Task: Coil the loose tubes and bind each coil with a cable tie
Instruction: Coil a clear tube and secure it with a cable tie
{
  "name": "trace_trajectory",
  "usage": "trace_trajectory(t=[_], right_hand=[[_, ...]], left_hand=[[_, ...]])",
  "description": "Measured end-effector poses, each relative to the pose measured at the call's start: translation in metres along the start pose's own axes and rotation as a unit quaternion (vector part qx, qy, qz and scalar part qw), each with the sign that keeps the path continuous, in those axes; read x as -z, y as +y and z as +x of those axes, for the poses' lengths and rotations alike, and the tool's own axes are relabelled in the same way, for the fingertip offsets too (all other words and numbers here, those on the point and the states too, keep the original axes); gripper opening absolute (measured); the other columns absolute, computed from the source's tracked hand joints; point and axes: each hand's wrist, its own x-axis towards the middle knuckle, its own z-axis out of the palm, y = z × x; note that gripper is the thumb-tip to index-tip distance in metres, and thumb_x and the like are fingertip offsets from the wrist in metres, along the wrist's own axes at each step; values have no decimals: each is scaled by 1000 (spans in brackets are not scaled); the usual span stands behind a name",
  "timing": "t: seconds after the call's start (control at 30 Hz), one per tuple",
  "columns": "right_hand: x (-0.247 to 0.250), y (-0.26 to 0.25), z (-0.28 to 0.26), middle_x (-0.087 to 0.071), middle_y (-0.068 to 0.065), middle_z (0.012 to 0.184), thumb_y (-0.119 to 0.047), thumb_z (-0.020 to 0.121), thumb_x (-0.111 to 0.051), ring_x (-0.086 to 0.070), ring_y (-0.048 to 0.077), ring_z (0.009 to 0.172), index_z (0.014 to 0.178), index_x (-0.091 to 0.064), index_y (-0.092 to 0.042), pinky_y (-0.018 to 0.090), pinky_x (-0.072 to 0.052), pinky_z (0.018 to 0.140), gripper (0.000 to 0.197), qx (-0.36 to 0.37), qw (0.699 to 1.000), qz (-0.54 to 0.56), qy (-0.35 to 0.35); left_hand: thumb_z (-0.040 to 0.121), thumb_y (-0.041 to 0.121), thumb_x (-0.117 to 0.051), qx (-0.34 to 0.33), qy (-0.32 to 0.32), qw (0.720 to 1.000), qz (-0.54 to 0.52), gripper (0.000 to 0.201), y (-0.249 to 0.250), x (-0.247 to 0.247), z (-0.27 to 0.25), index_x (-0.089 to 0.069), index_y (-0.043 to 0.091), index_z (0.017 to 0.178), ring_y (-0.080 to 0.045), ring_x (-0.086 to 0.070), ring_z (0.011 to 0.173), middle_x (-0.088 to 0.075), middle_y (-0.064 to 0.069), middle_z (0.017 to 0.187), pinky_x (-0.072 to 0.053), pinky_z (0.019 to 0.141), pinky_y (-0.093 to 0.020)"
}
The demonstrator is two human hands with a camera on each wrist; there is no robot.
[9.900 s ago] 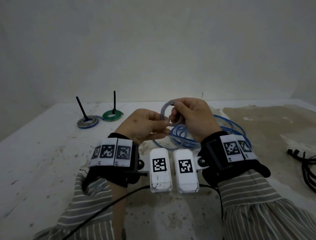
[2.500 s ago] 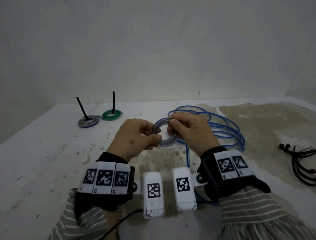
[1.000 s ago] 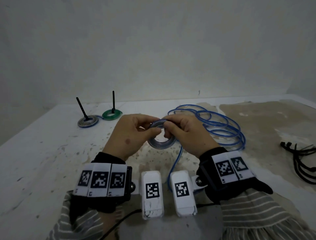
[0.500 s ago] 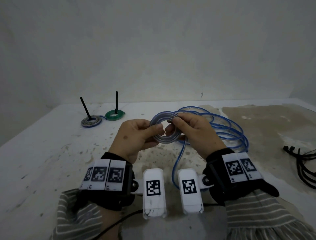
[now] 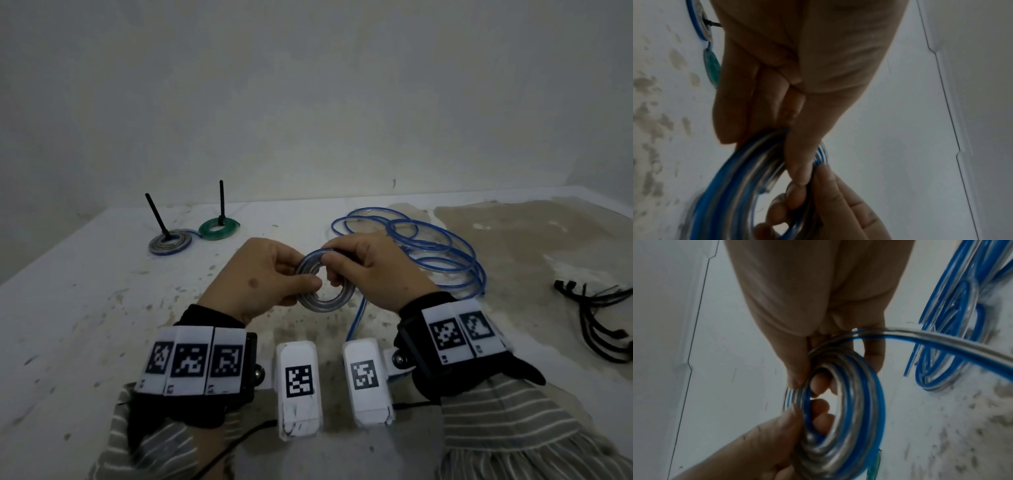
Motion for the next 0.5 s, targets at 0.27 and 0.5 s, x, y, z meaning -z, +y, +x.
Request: trace_trajectory(t=[0.27,0.5], right_hand=[[0,0,3,-67,-3,72,-10,93,-49,-64,10,69,91,-63,-17,32,-56,69,16,-28,984,159,71],[4,0,3,-63,-4,66,-2,94,-42,-59,9,59,96,-62,-13,20,-51,60,23,-23,961,255,105]], left_hand=[[82,8,-64,4,60,986,-152,8,-1,-3,2,-58,7,77,-16,-68,65,-72,-9,72,-56,56,-22],[83,6,-61,42,33,961,-273,2,-1,-19,5,-59,6,81,-13,-66,71,-66,-7,76,-58,69,-25]])
